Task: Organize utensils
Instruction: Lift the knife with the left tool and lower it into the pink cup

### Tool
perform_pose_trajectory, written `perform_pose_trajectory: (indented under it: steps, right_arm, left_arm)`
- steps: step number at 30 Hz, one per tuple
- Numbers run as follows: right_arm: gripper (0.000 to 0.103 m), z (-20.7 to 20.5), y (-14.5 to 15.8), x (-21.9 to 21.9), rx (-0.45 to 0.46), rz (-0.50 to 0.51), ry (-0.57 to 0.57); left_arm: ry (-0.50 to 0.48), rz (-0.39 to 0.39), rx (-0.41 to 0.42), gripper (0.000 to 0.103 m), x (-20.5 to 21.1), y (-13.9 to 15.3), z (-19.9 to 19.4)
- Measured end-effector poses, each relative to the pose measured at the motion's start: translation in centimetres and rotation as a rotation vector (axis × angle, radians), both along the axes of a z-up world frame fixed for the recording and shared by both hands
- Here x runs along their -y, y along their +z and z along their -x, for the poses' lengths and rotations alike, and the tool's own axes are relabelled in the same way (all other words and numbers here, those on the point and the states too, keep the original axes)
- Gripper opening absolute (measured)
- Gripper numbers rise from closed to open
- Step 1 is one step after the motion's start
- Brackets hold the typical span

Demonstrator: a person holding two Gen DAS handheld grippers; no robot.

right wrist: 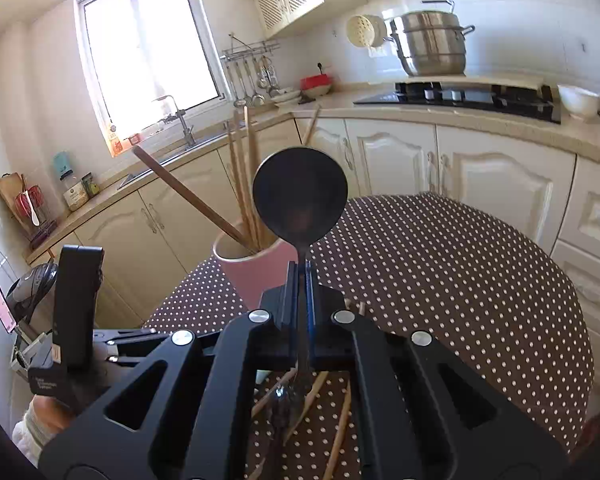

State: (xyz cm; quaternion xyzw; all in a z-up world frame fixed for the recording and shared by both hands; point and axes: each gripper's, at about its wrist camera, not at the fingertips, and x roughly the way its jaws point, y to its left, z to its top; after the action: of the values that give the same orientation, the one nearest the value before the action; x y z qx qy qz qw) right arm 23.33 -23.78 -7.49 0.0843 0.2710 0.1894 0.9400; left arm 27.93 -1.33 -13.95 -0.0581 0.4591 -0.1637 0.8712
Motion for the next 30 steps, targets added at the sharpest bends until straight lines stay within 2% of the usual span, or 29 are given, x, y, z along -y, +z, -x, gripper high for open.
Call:
perform_pose_trajectory:
  steps: [7,9,11,13,17,30]
  right_arm:
    - [0.004,-0.4,-2.0,3.5,-0.080,-0.105,-0.041]
    - [0.004,-0.4,-2.5,4.0,-0.096,-0.114,-0.044]
    - [0.004,-0.5,-3.0,4.5,-0.117,-0.130,-0.045]
    - [0.004,-0.7,-3.3,4.7,-0.127,-0.135,-0.049]
    - [0.004,-0.5,-3.4,4.7,-0.127,-0.142,-0.041]
    - [0.004,-0.2,-1.3,2.4,-0.059,-0.129,0.020]
  left_arm:
    - [-0.044,-0.165,-0.075,0.042,3.2,-3.1,-1.8]
    - [-0.033,-0.203,-0.068,0.037,4.0,-3.5,-2.1]
    - [-0.048,-0.226,-0.057,0.024,4.9,-3.6,-2.1]
    - [-0.053,-0.235,-0.045,0.022,5.6,-3.6,-1.9]
    - [-0.034,-0.155,-0.002,0.020,5.5,-2.9,0.0]
    - [0.023,0.108,0.268,0.019,0.8,2.9,6.9]
